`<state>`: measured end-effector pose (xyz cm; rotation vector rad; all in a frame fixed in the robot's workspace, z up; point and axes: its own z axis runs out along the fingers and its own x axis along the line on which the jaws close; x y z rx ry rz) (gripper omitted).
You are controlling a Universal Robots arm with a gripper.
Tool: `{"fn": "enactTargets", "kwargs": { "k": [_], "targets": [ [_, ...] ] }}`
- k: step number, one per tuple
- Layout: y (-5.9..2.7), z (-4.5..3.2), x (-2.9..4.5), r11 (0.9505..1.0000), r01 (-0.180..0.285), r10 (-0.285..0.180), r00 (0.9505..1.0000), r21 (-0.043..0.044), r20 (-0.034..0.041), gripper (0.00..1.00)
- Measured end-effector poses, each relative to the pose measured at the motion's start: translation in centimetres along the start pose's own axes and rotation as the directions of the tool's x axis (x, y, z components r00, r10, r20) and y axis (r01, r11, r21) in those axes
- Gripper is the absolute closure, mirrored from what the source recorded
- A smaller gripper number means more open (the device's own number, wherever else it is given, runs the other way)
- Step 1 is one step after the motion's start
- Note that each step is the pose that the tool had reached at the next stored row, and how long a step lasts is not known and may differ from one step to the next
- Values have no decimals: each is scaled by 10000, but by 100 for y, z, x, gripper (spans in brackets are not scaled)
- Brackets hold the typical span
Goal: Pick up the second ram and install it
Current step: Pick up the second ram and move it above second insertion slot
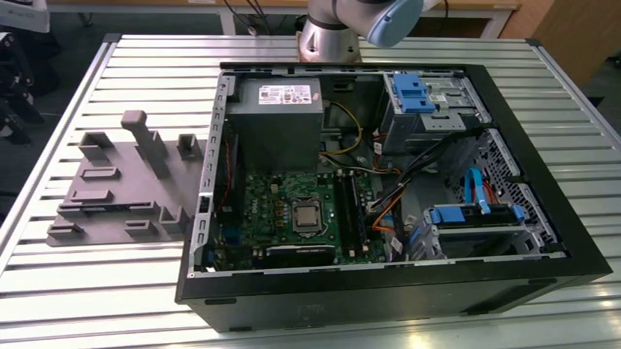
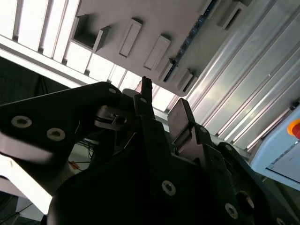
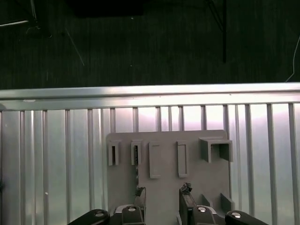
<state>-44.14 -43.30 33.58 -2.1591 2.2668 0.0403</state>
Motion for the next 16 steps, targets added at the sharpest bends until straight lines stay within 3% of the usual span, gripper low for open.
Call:
{"fn": "enactTargets", "kwargs": {
  "k": [3, 16],
  "targets": [
    [-5, 53, 20, 10000, -51, 51, 10000, 37, 3, 59],
    [-39, 285, 31, 9999, -88, 88, 10000, 56, -7, 59]
  ]
}}
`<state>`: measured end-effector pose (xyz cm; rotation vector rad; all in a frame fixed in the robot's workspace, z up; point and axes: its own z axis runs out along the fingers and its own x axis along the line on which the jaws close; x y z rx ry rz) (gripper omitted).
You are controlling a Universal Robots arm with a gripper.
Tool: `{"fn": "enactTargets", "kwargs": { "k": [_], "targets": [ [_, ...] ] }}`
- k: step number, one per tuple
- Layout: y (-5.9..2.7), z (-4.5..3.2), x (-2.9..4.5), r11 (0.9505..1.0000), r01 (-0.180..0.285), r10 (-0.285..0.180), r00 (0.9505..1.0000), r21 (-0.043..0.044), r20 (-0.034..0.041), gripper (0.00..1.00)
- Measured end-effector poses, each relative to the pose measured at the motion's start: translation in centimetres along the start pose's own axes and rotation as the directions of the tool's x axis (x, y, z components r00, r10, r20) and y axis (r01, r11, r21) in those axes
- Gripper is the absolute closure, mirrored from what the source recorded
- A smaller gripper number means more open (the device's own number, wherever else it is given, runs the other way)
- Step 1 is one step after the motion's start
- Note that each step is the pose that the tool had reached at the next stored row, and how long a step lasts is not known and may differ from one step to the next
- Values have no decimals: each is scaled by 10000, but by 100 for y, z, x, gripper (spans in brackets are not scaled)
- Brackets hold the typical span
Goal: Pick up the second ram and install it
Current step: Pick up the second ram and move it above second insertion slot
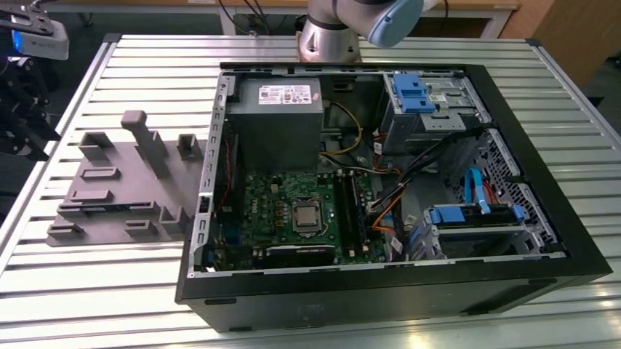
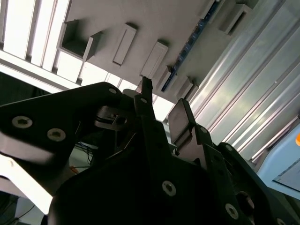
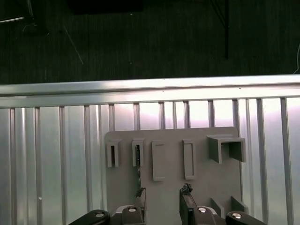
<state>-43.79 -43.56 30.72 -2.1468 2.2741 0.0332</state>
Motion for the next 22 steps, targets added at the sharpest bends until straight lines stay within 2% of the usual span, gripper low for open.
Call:
{"fn": "enactTargets", "kwargs": {
  "k": [5, 13, 15, 16, 22],
  "targets": [
    [0, 36, 0, 10000, -1, 1, 10000, 7, -16, 59],
    [0, 39, 0, 10000, -1, 1, 10000, 8, -15, 59],
    [0, 40, 0, 10000, -1, 1, 10000, 8, -16, 60],
    [-1, 46, 0, 10000, -1, 1, 10000, 12, -13, 67],
    [-8, 140, 22, 10000, -1, 1, 10000, 8, -15, 67]
  ]
}}
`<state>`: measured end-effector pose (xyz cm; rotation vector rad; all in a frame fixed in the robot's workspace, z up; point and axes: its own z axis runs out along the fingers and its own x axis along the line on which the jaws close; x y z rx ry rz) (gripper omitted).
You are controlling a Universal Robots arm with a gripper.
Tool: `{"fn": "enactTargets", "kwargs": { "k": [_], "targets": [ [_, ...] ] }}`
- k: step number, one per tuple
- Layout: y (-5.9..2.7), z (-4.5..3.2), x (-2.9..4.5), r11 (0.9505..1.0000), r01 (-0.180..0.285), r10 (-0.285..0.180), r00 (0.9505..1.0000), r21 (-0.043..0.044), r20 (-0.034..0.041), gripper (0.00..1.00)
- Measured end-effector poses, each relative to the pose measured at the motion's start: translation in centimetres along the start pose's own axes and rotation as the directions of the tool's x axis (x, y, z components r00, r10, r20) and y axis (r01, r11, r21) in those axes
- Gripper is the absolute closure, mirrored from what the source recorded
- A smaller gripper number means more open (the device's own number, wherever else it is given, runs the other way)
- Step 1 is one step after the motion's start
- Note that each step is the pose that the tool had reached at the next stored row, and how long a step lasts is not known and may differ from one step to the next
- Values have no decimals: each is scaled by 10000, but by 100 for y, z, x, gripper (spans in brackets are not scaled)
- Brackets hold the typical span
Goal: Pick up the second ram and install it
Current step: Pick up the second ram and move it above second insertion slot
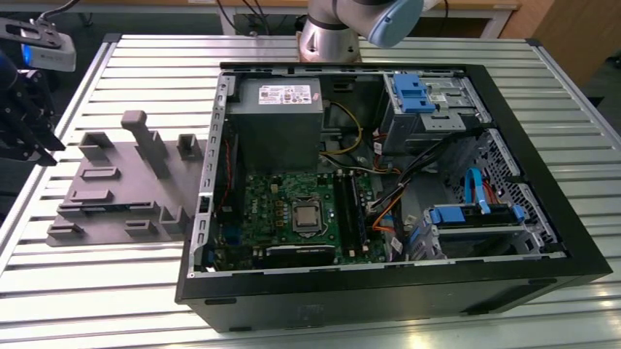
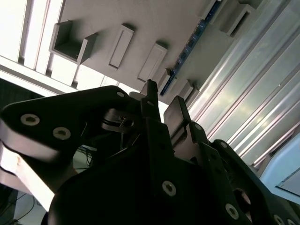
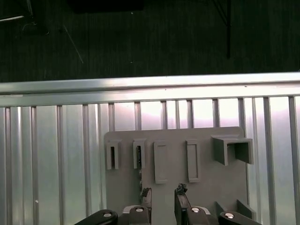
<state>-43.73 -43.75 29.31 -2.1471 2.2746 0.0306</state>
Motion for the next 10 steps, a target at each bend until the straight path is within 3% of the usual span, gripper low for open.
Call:
{"fn": "enactTargets", "kwargs": {
  "k": [10],
  "targets": [
    [-6, 181, 53, 10000, -6, 6, 10000, 16, 1, 67]
  ]
}}
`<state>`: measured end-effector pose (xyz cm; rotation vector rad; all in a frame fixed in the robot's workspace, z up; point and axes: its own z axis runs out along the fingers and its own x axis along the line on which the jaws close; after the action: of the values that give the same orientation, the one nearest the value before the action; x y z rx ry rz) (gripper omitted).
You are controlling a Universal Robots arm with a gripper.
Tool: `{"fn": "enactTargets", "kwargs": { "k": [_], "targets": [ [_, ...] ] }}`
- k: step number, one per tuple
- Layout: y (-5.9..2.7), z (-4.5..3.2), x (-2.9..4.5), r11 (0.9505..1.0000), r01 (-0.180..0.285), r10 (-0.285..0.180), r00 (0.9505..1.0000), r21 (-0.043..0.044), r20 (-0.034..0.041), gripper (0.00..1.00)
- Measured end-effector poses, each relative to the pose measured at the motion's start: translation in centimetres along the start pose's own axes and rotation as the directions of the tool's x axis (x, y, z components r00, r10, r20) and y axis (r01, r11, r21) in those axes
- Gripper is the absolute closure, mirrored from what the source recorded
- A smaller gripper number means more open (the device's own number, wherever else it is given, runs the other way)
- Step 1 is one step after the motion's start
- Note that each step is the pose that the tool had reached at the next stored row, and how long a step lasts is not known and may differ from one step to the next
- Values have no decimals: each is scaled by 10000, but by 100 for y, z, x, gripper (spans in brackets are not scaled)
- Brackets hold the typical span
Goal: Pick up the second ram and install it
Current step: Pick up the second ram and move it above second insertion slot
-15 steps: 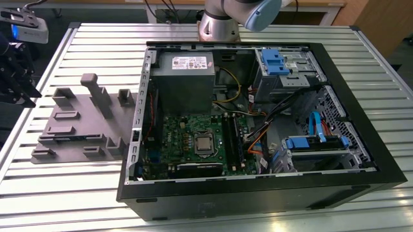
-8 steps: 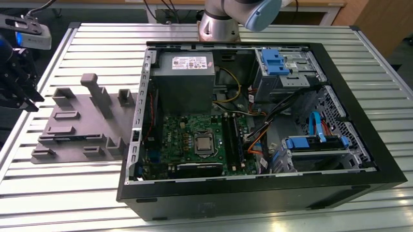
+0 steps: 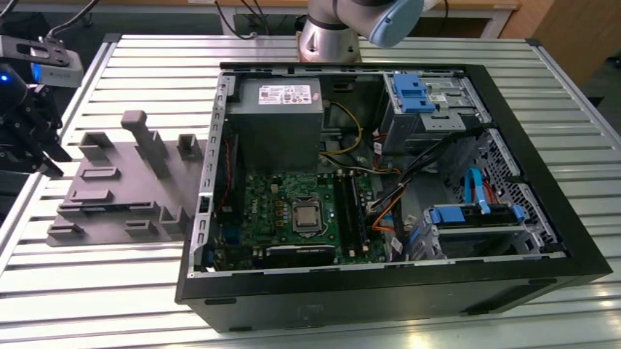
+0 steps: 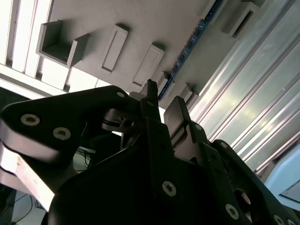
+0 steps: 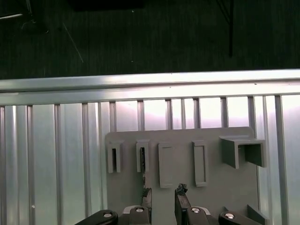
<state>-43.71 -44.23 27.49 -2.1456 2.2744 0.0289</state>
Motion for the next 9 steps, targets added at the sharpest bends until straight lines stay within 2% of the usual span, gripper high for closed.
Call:
{"fn": "enactTargets", "kwargs": {
  "k": [9],
  "targets": [
    [-25, 152, 41, 10000, 0, 0, 10000, 8, 1, 67]
  ]
}}
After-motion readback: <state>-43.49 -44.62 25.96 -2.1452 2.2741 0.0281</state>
